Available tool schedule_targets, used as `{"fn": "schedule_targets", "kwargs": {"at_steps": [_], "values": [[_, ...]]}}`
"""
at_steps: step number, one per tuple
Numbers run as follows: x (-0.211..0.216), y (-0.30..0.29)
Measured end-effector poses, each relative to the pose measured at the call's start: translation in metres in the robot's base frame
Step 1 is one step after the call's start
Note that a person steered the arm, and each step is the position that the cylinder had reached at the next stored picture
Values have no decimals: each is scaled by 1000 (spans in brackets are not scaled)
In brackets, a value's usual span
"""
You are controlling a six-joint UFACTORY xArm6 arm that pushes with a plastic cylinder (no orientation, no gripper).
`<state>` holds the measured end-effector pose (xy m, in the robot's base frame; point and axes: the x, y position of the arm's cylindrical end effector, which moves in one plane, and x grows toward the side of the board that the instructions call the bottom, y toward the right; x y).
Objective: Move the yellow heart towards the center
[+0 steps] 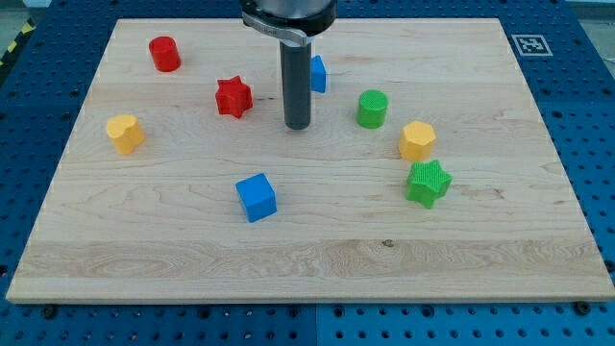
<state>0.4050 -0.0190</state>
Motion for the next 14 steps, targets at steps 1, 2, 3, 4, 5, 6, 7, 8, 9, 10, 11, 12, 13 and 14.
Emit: {"fn": "schedule_targets", "kwargs": {"at_steps": [1,2,3,4,5,6,7,8,9,10,11,12,13,14], "values": [[1,-23],[5,-77],[-6,-131],[-29,-188],[-30,-257],[-18,-270],[2,-270],[8,-270],[22,-264],[38,-239],[39,-229],[39,-231],[39,-255],[36,-258]]}}
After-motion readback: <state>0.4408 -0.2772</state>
